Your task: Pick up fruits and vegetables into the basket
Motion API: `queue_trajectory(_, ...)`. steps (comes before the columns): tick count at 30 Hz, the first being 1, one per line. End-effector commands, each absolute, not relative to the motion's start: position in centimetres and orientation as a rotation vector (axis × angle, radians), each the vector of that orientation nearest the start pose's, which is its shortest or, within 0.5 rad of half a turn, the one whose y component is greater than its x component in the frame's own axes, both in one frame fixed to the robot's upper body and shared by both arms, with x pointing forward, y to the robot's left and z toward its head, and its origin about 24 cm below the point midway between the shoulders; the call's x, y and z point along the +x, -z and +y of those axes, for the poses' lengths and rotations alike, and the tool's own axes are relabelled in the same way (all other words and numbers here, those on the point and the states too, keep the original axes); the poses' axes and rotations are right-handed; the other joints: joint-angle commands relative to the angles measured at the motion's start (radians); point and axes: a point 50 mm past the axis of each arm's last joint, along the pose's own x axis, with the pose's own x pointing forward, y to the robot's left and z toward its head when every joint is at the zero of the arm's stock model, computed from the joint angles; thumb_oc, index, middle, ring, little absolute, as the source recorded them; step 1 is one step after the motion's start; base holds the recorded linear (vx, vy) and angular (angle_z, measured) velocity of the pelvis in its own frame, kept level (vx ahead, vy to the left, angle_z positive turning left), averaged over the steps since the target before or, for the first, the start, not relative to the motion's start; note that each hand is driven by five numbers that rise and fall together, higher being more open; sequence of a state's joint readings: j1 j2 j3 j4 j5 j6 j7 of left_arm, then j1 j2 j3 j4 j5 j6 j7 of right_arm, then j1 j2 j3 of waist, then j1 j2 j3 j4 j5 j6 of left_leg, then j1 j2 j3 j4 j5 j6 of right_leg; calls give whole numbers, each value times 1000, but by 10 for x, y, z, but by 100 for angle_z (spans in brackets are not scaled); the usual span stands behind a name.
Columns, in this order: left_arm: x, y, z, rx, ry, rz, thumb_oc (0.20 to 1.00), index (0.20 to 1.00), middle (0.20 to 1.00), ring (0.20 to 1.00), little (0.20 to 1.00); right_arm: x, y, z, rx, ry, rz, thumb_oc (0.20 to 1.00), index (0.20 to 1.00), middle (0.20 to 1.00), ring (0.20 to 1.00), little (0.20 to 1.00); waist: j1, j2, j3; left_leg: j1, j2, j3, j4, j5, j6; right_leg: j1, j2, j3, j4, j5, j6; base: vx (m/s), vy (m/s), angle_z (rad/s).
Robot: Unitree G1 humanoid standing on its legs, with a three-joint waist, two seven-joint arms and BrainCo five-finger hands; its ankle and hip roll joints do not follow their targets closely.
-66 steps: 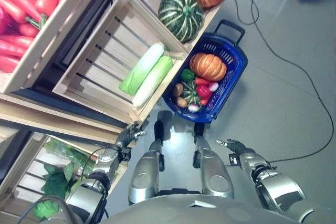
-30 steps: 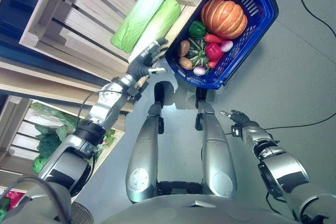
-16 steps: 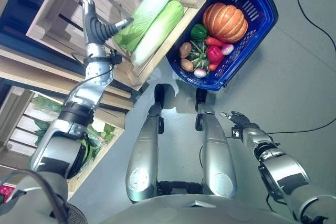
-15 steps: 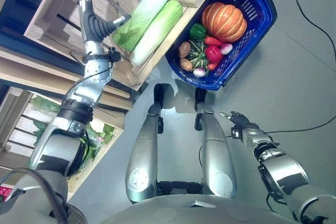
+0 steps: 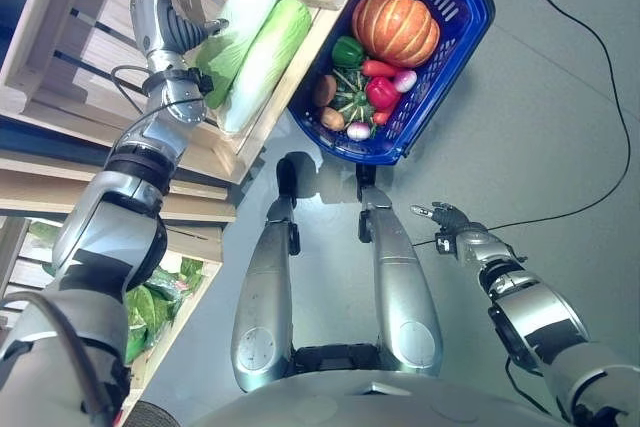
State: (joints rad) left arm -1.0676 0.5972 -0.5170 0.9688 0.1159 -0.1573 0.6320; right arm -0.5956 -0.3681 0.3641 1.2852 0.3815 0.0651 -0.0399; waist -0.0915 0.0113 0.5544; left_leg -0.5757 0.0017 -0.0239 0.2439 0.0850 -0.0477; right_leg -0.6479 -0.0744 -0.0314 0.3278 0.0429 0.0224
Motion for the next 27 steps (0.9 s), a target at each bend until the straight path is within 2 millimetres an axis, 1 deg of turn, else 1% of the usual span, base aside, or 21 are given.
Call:
queue_trajectory(1,401,-230,242,892,-541,-415,1000,1000,1000,1000,1000,281,62,-250,-292,135,822,1000,1000,1000,1000,1000,4,-18,-34,-52,-4,40,96,-86,-3,-1,31,1,54,-65,18,2,24,-4)
queue_trajectory(6,404,-220,253,893,-529,-285,1000,1000,1000,1000,1000,285,58,-251,-307,130,816,1000,1000,1000,1000,1000,-11,-20,-34,-58,-2,44,97,-82,-6,-8,33,7,52,-64,18,-5,25,-8)
queue_trajectory(9,405,-217,254,886,-517,-255,1000,1000,1000,1000,1000,286,58,-250,-309,129,815,1000,1000,1000,1000,1000,-13,-20,-34,-60,-1,45,97,-81,-6,-12,34,8,53,-63,18,-4,9,-4)
queue_trajectory(13,407,-201,262,885,-451,-83,1000,1000,1000,1000,1000,288,55,-252,-322,125,817,1000,1000,1000,1000,1000,-24,-23,-34,-61,2,52,102,-83,-8,-14,35,12,57,-66,19,-1,7,-1)
queue_trajectory(15,407,-197,266,870,-448,-37,1000,1000,1000,1000,1000,290,54,-252,-326,123,812,1000,1000,1000,1000,1000,-27,-22,-34,-64,2,53,104,-82,-8,-18,35,13,58,-65,20,-14,20,-6)
queue_trajectory(18,406,-193,270,855,-445,-1,1000,1000,1000,1000,1000,293,51,-252,-328,120,804,1000,1000,1000,1000,1000,-30,-23,-34,-70,4,55,101,-75,-9,-23,35,12,55,-60,20,-15,14,-5)
queue_trajectory(27,403,-169,275,757,-394,116,1000,1000,1000,1000,1000,297,47,-252,-336,124,800,1000,1000,1000,1000,1000,-30,-25,-34,-81,4,55,99,-70,-11,-32,38,13,55,-60,22,0,0,0)
